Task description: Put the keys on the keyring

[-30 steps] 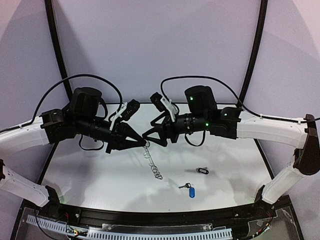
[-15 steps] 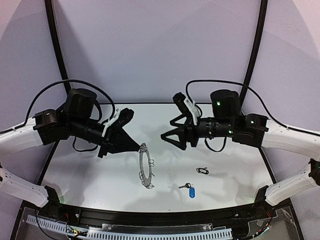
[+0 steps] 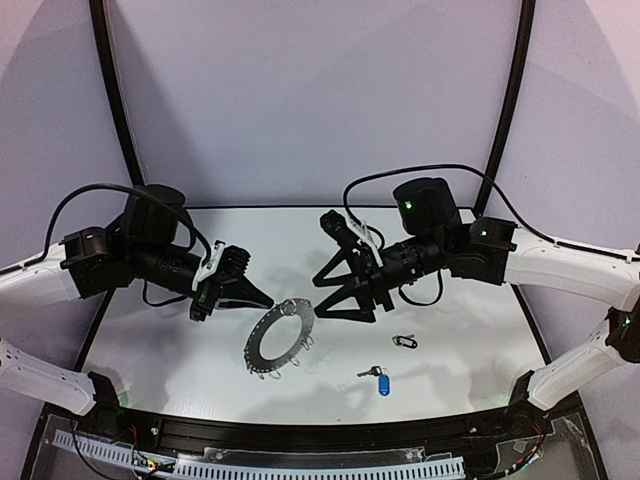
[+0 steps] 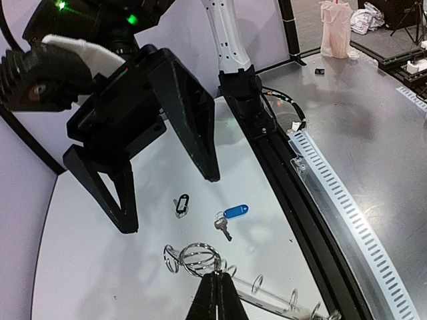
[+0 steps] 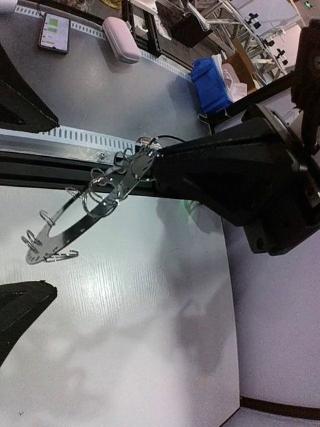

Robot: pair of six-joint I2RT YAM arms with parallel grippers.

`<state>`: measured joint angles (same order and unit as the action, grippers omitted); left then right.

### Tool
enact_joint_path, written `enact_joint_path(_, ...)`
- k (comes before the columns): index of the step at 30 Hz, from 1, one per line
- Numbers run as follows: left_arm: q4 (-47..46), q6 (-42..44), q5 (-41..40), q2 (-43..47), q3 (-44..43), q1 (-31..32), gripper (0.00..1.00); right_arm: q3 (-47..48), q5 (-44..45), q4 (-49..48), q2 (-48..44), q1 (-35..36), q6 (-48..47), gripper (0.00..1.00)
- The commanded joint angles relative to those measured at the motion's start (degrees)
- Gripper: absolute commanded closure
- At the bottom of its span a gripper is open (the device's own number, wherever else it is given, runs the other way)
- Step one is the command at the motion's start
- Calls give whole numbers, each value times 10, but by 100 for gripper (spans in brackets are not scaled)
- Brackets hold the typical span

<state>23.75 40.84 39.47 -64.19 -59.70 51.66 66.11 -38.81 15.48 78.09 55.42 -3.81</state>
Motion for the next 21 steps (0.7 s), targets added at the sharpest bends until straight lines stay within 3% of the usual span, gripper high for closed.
enact_joint_path(1,-58,19,9,29,36,2,99,-4,53,8,-11,2,5,24)
enact_joint_path(9,-94,1,-8,71,79,2,99,-38,302,130,-28,-43,142,24)
enact_joint_path(15,-113,-25,-21,79,94,1,99,-71,354,243,-19,-115,287,26)
enact_joint_path(21,-110,-39,-32,76,94,2,99,-125,342,276,-28,-122,466,29)
